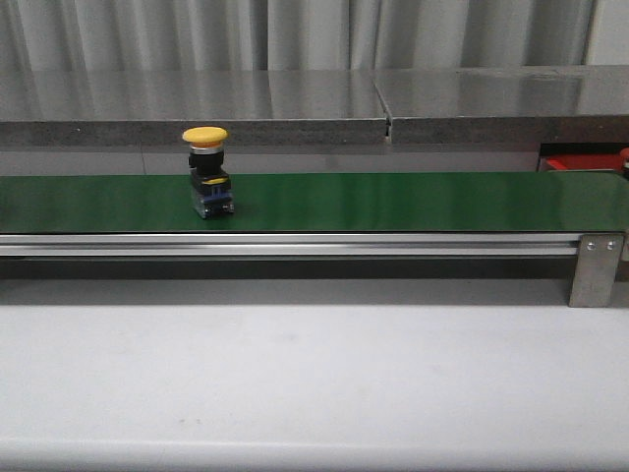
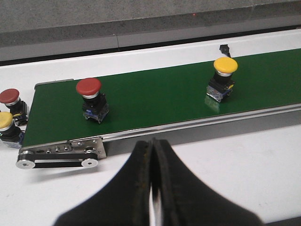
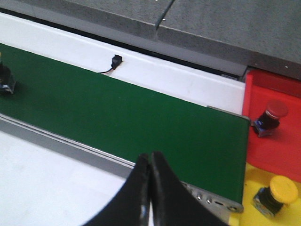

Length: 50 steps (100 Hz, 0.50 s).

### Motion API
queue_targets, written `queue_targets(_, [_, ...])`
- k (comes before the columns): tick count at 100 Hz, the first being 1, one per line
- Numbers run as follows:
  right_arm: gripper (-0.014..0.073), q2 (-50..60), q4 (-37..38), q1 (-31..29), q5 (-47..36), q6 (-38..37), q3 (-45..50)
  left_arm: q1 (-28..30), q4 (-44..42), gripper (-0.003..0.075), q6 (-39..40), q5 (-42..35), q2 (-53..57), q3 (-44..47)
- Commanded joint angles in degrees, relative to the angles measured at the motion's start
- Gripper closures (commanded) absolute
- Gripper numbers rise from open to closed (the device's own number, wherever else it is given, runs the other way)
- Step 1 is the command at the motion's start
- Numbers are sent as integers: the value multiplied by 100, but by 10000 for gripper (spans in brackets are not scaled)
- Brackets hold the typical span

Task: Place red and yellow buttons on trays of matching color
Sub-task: 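Set the red button on the belt, open and raise left gripper, then lower the right gripper onto the yellow button on the belt, close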

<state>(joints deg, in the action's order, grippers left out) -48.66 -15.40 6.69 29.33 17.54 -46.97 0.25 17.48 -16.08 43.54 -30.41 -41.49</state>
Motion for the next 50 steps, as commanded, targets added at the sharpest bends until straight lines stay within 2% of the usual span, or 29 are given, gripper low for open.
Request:
queue_targets(1, [710, -400, 16, 227, -183, 47, -536, -43, 127, 741, 35, -407, -15, -141])
queue_targets(12, [683, -1003, 30, 572, -151, 47, -947, -43, 127, 741, 35, -407, -15, -141])
queue_targets(19, [612, -1358, 51, 781, -143, 47, -1194, -43, 127, 741, 35, -407, -15, -141])
queue_targets(26, [496, -1692, 65, 983, -79, 47, -1447, -43, 127, 741, 35, -407, -15, -141])
queue_targets(43, [102, -2413, 70, 1385, 162, 47, -2017, -43, 127, 741, 35, -407, -15, -141])
queue_targets(50, [-12, -2689, 70, 1496, 343, 47, -2245, -43, 127, 741, 35, -407, -15, -141])
